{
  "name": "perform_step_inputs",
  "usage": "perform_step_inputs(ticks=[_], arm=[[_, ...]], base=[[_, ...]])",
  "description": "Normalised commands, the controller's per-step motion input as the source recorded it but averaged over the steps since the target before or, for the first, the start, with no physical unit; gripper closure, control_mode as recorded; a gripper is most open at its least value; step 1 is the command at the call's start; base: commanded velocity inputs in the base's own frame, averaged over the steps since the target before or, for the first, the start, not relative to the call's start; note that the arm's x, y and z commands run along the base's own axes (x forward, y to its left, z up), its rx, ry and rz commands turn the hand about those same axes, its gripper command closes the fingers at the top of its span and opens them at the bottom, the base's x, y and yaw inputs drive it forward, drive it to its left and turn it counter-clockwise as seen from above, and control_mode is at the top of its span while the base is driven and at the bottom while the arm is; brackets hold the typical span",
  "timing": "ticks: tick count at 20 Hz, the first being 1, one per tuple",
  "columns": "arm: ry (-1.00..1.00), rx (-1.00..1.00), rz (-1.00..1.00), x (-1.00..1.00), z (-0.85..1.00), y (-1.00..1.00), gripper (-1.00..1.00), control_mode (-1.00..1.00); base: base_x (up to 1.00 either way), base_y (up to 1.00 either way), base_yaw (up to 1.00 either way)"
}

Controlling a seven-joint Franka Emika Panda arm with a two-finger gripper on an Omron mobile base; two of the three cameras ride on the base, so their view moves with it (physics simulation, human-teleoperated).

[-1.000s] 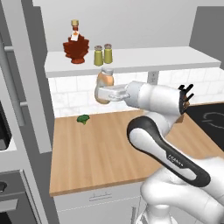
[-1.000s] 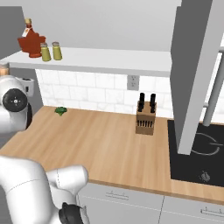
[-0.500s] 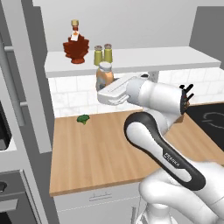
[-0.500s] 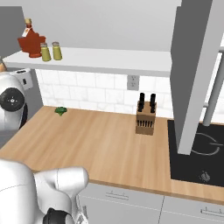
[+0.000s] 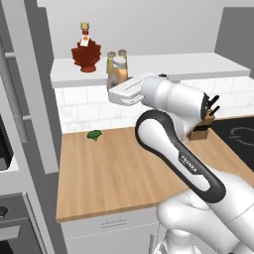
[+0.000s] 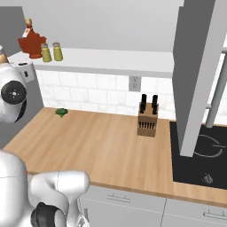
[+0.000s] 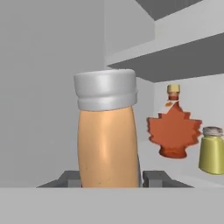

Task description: Put the shaker and condiment bottle from the counter next to their counterparts in the cabinet.

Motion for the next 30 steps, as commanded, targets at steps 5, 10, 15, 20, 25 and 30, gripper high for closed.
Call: perform_step_inputs(ticks=[5, 10, 15, 20, 25, 30], arm=[[0.07, 0.03, 0.00, 0.39, 0.39, 0.00, 1.00, -1.00], [0.06, 0.00, 0.00, 0.25, 0.08, 0.00, 1.00, -1.00], [0.00, 0.00, 0.01, 0.09, 0.00, 0.12, 1.00, -1.00], [0.00, 0.00, 0.05, 0.39, -0.02, 0.32, 1.00, -1.00], [0.00, 0.00, 0.01, 0.38, -0.06, 0.07, 1.00, -1.00], [0.00, 0.00, 0.00, 0.01, 0.00, 0.03, 1.00, -1.00]], base=[[0.00, 0.00, 0.00], [0.00, 0.00, 0.00], [0.00, 0.00, 0.00], [0.00, 0.00, 0.00], [0.00, 0.00, 0.00], [0.00, 0.00, 0.00]])
